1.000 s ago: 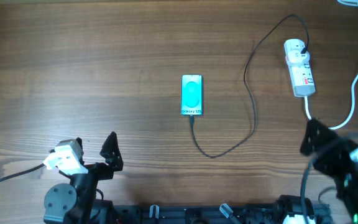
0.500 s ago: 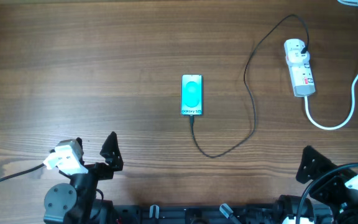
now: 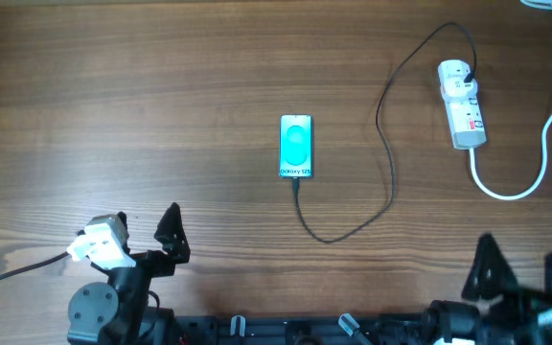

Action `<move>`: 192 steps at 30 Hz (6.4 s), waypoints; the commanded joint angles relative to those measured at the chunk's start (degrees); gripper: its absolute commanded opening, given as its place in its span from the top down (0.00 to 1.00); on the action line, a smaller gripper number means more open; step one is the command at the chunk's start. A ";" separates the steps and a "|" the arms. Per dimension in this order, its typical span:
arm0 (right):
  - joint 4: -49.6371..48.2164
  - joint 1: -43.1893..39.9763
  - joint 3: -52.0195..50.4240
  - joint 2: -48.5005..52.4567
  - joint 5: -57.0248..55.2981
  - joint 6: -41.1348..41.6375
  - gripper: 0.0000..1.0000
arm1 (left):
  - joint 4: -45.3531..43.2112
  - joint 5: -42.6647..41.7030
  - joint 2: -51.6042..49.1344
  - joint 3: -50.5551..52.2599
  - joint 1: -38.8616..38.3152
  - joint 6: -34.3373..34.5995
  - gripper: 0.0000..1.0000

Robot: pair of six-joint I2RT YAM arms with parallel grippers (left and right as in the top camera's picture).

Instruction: Plug charger to phone and switch on socket

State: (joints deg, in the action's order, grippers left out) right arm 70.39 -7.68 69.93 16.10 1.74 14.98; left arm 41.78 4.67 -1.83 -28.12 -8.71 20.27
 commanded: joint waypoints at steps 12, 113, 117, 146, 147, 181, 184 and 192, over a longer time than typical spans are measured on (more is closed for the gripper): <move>-43.50 0.11 -36.98 -15.67 15.08 -2.51 0.00 | -0.15 0.35 0.33 0.59 0.31 -0.31 0.00; -70.51 2.47 -69.64 -15.45 0.44 6.16 0.00 | -37.33 -5.73 1.64 27.80 9.79 -14.56 0.00; -70.51 2.47 -69.64 -15.45 0.44 6.19 0.00 | -37.33 -6.23 1.64 27.80 9.77 -16.24 0.00; -70.53 2.47 -69.64 -15.45 0.44 6.16 0.00 | -37.48 -6.54 1.55 27.80 9.79 -17.07 0.00; -70.51 2.47 -69.64 -15.45 0.44 6.16 0.00 | -37.48 -6.54 1.55 27.80 9.79 -17.05 0.00; -70.51 2.47 -69.64 -15.45 0.44 6.16 0.01 | -37.51 -6.54 1.55 27.80 9.79 -17.07 0.00; -70.51 2.47 -69.64 -15.45 0.44 6.16 0.00 | -37.48 -6.54 1.55 27.80 9.79 -17.07 0.00; -70.51 2.47 -69.64 -15.45 0.44 6.19 0.00 | -37.51 -6.54 1.55 27.80 9.79 -17.07 0.00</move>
State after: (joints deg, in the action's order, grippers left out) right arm 0.01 -5.43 0.36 0.89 2.92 22.17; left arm 4.62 -0.99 -0.80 -0.95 1.23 4.51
